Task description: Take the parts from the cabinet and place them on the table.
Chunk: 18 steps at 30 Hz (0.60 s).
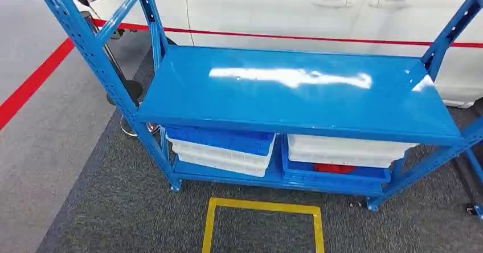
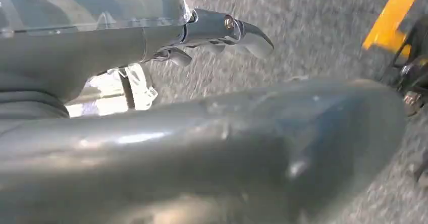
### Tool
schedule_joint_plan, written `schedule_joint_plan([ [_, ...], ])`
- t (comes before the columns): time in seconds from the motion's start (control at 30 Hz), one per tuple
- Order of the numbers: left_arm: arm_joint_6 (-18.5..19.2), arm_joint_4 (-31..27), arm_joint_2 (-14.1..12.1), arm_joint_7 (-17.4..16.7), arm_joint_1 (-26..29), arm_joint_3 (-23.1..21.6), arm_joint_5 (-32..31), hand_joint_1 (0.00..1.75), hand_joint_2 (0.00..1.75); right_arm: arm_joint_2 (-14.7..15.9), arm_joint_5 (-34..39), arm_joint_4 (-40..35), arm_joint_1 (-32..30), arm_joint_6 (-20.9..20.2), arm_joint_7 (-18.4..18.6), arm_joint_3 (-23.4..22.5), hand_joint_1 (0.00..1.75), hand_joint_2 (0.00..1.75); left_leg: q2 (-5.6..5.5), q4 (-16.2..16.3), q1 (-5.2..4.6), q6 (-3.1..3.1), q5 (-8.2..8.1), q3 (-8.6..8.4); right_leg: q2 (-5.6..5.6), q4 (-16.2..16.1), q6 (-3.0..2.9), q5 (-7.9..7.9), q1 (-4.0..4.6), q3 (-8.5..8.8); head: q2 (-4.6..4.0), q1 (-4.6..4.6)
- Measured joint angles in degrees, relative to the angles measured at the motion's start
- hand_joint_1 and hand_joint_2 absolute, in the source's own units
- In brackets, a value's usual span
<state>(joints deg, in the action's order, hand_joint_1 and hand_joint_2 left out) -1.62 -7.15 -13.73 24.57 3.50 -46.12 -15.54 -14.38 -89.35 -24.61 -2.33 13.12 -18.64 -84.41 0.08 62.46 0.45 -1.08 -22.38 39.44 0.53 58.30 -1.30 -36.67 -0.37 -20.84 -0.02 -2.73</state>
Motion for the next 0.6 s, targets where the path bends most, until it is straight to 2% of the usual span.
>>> schedule_joint_plan([
  [0.03,-0.07,0.00,0.00,0.00,-0.16,0.00,-0.02,0.00,1.75,0.04,0.00,0.15,0.05,-0.38,-0.29,0.00,0.00,0.00,-0.05,0.65,-0.18,0.72,-1.60,-0.65,0.17,-0.27,0.53,-0.48,0.13,-0.23,0.00,0.02],
  [0.07,-0.47,0.00,0.00,-0.02,-0.14,0.00,-0.02,0.00,1.75,0.15,0.00,0.18,0.18,-0.74,-0.66,0.00,0.00,0.00,-0.12,0.73,-0.20,1.24,-1.26,-0.60,0.15,-0.77,0.99,-0.87,0.08,0.21,0.02,0.11],
  [0.1,-0.81,0.00,0.00,0.00,-0.22,0.00,-0.04,0.00,1.75,0.17,0.00,0.20,0.35,-0.79,-1.03,0.00,0.00,0.00,-0.19,0.60,-0.24,1.52,-1.56,-0.67,0.05,-1.35,1.19,-0.97,0.13,0.62,0.00,0.05],
  [0.13,-1.34,-0.02,0.00,-0.02,-0.43,-0.02,-0.15,0.00,1.75,0.20,0.02,0.22,0.70,-0.97,-1.65,0.00,0.00,0.00,-0.28,-0.14,-0.01,1.89,-1.69,-1.21,0.03,-1.98,1.60,-1.30,0.13,1.23,0.02,0.07],
  [0.17,-1.83,-0.11,0.00,-0.04,-0.38,-0.02,-0.17,0.00,1.75,0.26,0.07,0.22,0.71,-1.22,-2.42,0.02,0.00,0.00,-0.26,-0.91,0.16,2.13,-1.64,-1.82,-0.10,-1.27,1.87,-1.75,-0.14,1.59,0.02,0.07],
  [0.2,-2.05,-0.11,0.00,-0.04,-0.41,-0.02,-0.20,0.00,1.75,0.28,0.07,0.24,0.79,-1.34,-3.13,0.04,0.00,0.00,-0.22,-1.38,0.19,2.53,-1.85,-2.27,-0.23,1.66,2.02,-3.03,-0.07,-0.14,0.02,0.24],
  [0.23,-2.23,-0.11,0.00,-0.07,-0.50,-0.02,-0.20,0.00,1.75,0.28,0.07,0.33,0.88,-1.40,-3.68,0.07,0.00,1.75,-0.18,-1.61,0.19,2.73,-1.98,-2.47,-0.23,6.35,2.18,-4.88,-0.07,-3.13,0.02,0.26],
  [0.27,-2.36,-0.11,0.00,-0.07,-0.56,-0.02,-0.20,0.00,1.75,0.31,0.07,0.33,0.82,-1.36,-4.09,0.07,0.00,1.75,-0.16,-1.63,0.17,2.88,-2.18,-2.55,-0.22,11.41,2.30,-6.61,-0.08,-6.57,0.02,0.22],
  [0.3,-2.47,-0.11,0.00,-0.07,-0.58,-0.02,-0.20,0.00,1.75,0.31,0.07,0.35,0.72,-1.36,-4.33,0.07,0.00,1.75,-0.17,-1.63,0.16,2.95,-2.44,-2.74,-0.22,15.30,2.36,-7.28,-0.08,-9.57,0.02,0.26],
  [0.33,-2.53,-0.11,0.00,-0.07,-0.55,-0.02,-0.20,0.00,1.75,0.33,0.07,0.35,0.60,-1.36,-4.62,0.07,0.00,1.75,-0.21,-1.65,0.15,2.91,-2.65,-3.21,-0.22,16.71,2.38,-6.39,-0.06,-11.25,0.02,0.22],
  [0.37,-2.56,-0.11,0.00,-0.07,-0.52,-0.02,-0.20,0.00,1.75,0.33,0.07,0.37,0.52,-1.40,-4.81,0.07,0.00,1.75,-0.26,-1.65,0.16,2.90,-2.96,-3.64,-0.23,15.69,2.35,-4.11,-0.06,-11.78,0.00,0.24],
  [0.4,-2.56,-0.11,0.00,-0.07,-0.50,-0.02,-0.20,0.00,1.75,0.35,0.04,0.37,0.50,-1.49,-5.05,0.07,0.00,1.75,-0.29,-1.64,0.15,2.84,-3.21,-4.01,-0.24,12.54,2.20,-0.93,-0.07,-11.24,0.00,0.33],
  [0.43,-2.56,-0.11,0.00,-0.04,-0.50,-0.02,-0.20,0.00,1.75,0.37,0.04,0.37,0.50,-1.53,-5.23,0.07,0.00,1.75,-0.30,-1.64,0.15,2.68,-3.37,-4.48,-0.24,7.70,1.89,2.54,-0.03,-9.86,0.02,0.29],
  [0.47,-2.56,-0.11,0.02,-0.02,-0.54,-0.02,-0.20,0.00,1.75,0.44,0.02,0.37,0.54,-1.62,-5.36,0.07,0.00,1.75,-0.31,-1.65,0.14,2.52,-3.48,-4.60,-0.28,2.81,1.37,5.06,0.17,-8.24,0.00,0.41],
  [0.5,-2.56,-0.11,0.07,-0.02,-0.58,-0.02,-0.22,0.00,1.75,0.50,0.02,0.37,0.68,-1.66,-5.40,0.07,0.00,1.75,-0.35,-1.48,-0.15,2.07,-3.75,-5.21,-0.32,1.74,1.03,4.56,0.56,-8.28,0.02,0.35],
  [0.57,-2.56,-0.11,0.00,0.00,-0.63,-0.02,-0.22,0.00,1.75,0.48,0.00,0.37,0.79,-1.77,-5.58,0.07,0.00,1.75,-0.45,-1.82,-0.14,1.24,-4.13,-4.79,-0.19,0.97,0.65,4.89,0.44,-8.27,0.00,0.37],
  [0.6,-2.56,-0.13,0.00,0.02,-0.62,-0.02,-0.20,0.00,1.75,0.48,0.00,0.37,0.76,-1.80,-5.58,0.07,0.00,1.75,-0.44,-1.83,-0.08,1.88,-5.30,-4.99,-0.20,0.89,1.35,5.31,0.51,-8.24,0.00,0.46],
])
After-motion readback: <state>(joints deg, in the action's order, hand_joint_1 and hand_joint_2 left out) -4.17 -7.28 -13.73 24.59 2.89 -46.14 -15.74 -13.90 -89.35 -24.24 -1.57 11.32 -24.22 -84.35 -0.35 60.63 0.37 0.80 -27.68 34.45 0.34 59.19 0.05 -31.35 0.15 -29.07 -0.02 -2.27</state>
